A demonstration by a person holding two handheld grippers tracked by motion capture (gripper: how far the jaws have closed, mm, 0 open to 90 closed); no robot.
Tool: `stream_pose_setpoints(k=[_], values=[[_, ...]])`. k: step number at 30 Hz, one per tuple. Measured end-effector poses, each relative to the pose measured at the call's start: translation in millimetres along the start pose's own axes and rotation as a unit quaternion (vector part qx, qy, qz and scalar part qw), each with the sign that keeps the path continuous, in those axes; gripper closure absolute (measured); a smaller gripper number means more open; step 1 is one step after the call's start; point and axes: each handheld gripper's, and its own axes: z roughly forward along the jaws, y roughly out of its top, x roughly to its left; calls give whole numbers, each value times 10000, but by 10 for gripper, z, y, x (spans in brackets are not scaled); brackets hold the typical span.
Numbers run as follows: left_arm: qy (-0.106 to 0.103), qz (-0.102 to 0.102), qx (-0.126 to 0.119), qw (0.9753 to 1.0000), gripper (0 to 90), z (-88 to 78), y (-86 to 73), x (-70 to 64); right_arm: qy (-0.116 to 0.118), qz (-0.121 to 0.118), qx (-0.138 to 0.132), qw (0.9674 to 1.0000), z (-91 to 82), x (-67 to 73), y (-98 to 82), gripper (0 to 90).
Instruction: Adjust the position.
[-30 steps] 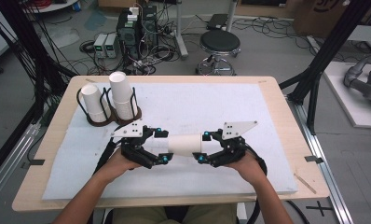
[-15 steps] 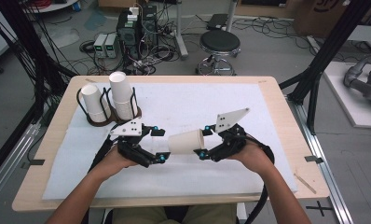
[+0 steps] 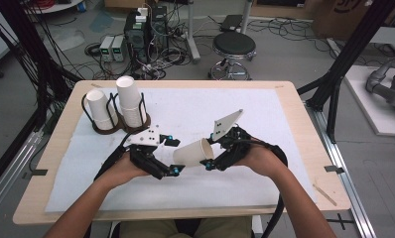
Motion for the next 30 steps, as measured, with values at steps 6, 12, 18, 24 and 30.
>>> stream_pose_setpoints(k=[6, 12, 18, 24, 30], values=[[-42, 67, 163, 9998, 159, 61, 9, -2, 17, -167, 409, 9990, 36, -10, 128, 314], [-81, 134, 352, 9993, 161, 107, 15, -5, 57, -273, 674, 9973, 69, -4, 231, 312], [-138, 180, 553, 9982, 176, 169, 29, -10, 167, -343, 963, 9946, 123, 7, 315, 310], [-208, 195, 729, 9969, 201, 236, 15, -8, 202, -425, 1257, 9909, 183, 21, 370, 306], [-217, 172, 858, 9959, 227, 275, 4, -2, 235, -456, 1463, 9879, 227, 30, 396, 303]])
